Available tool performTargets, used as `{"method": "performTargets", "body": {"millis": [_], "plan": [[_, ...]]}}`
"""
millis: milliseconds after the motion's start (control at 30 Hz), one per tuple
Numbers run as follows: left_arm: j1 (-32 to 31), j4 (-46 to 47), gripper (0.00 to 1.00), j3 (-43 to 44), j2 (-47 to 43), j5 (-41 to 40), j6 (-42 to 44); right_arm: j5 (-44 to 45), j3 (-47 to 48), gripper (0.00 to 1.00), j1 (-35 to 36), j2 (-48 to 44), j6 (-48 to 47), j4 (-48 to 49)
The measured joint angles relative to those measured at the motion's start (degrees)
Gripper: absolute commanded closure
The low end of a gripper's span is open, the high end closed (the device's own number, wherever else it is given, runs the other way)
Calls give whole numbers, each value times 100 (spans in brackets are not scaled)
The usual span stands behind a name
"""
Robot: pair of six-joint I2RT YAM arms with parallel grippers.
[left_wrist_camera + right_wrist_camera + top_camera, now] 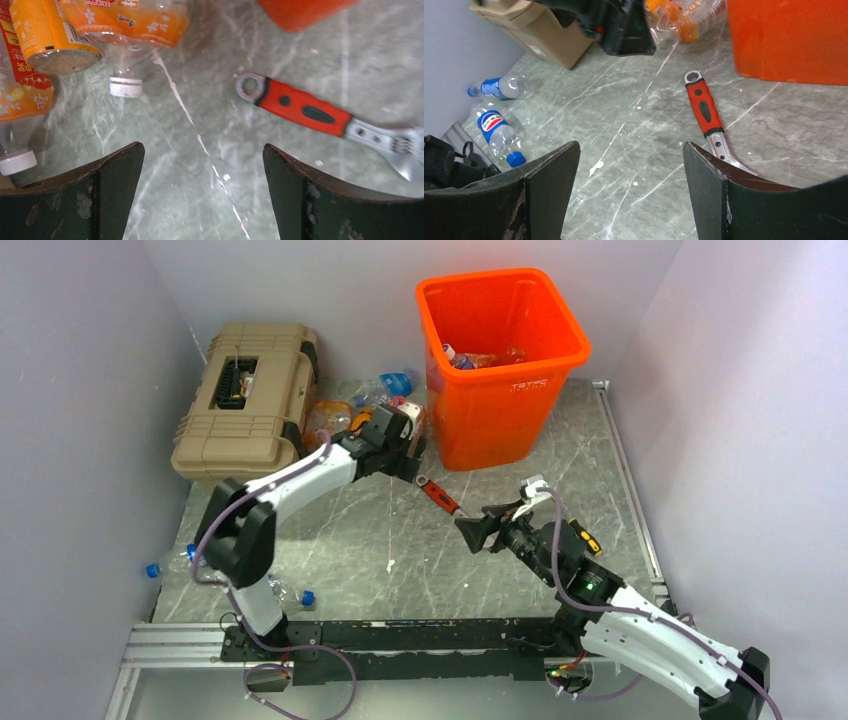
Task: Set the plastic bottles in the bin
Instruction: Pick up the plastic bottle at the center of the board.
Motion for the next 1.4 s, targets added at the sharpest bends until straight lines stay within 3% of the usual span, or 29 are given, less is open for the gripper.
{"method": "performTargets", "body": {"millis": [133,333,767,1067,1400], "plan": [[142,-297,6,584,949,-321,234,22,-46,21,0,-431,0,-142],[461,-739,7,1167,1622,-472,588,22,-120,21,0,-688,-2,-269],[992,-636,15,1576,2122,76,1508,7,-120,20,0,-697,-2,-315],[1003,-649,26,1926,2660,468,1843,11,-120,20,0,-669,-4,-332],[1040,-584,47,1967,2826,544,1912,33,-120,21,0,-614,-4,-337]]}}
